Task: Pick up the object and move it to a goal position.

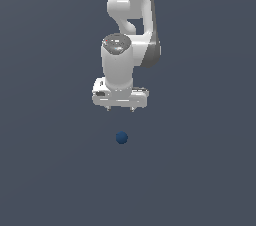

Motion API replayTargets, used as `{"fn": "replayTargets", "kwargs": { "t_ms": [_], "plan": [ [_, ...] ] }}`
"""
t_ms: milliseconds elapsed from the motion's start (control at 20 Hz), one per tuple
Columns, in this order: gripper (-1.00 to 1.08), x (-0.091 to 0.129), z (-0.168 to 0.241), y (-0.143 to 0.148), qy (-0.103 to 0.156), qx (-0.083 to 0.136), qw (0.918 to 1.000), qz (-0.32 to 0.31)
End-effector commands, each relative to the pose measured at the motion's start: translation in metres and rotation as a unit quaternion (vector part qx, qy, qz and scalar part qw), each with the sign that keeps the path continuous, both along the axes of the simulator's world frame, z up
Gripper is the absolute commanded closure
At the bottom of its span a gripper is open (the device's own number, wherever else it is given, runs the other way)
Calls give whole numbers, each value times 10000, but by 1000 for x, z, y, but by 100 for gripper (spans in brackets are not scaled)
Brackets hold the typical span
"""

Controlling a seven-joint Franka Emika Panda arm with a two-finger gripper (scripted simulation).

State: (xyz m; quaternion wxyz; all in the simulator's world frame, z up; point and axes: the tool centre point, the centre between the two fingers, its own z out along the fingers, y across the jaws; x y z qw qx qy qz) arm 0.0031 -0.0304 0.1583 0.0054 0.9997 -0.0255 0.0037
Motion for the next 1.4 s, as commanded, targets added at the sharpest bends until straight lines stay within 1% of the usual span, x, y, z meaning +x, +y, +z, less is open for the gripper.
{"fn": "replayTargets", "kwargs": {
  "t_ms": [0,100,300,450,650,850,1100,1350],
  "plan": [
    [-92,0,0,0,0,0,10000,0],
    [-92,1,1,2,-18,10,10000,16],
    [-92,10,12,19,-142,82,9998,132],
    [-92,13,18,27,-200,114,9995,198],
    [-92,12,17,25,-191,109,9996,184],
    [-92,17,11,24,-176,108,9997,121],
    [-92,29,-3,20,-139,105,9998,-38],
    [-92,46,-27,14,-79,94,9995,-288]
  ]
}}
